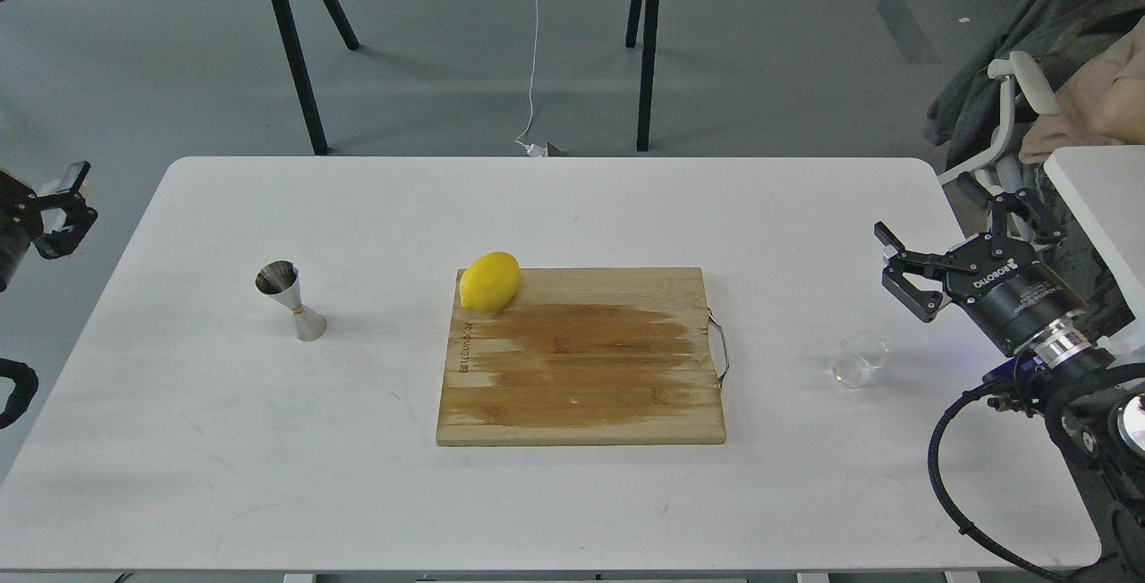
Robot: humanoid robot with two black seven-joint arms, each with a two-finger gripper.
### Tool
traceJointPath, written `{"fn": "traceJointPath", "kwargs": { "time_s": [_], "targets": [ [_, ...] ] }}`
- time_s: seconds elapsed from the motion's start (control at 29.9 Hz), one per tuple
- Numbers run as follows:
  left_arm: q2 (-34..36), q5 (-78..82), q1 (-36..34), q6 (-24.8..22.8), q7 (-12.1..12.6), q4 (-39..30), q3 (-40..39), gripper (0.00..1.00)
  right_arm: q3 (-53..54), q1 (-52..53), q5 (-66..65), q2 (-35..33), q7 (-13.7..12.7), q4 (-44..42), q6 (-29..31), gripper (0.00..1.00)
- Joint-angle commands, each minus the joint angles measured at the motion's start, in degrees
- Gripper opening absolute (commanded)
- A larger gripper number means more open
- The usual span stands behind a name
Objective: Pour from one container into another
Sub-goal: 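Raise the left hand and swing it toward the metal jigger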
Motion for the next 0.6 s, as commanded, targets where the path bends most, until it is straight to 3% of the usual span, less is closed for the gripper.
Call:
{"fn": "traceJointPath", "kwargs": {
  "time_s": [0.0,0.2,0.47,0.57],
  "targets": [
    [2.26,7.24,-2.39,0.00,0.00,-0.04,-0.03,1.00,0.00,0.15,0.00,0.00,0.00,0.09,0.00,0.99],
    [2.97,29.31,-9.07,0.00,0.00,-3.10,-0.56,1.00,0.00,-0.20,0.00,0.00,0.00,-0.09,0.00,0.99],
    [7.44,50.66,-10.05,0.00,0.00,-24.01,0.23,1.00,-0.18,-0.21,0.00,1.15,0.00,-0.18,0.00,0.99],
    [7.89,57.53,-9.17,0.00,0.00,-28.24,0.41,0.99,-0.09,-0.03,-0.09,1.15,0.00,-0.18,0.00,0.99]
  ]
}}
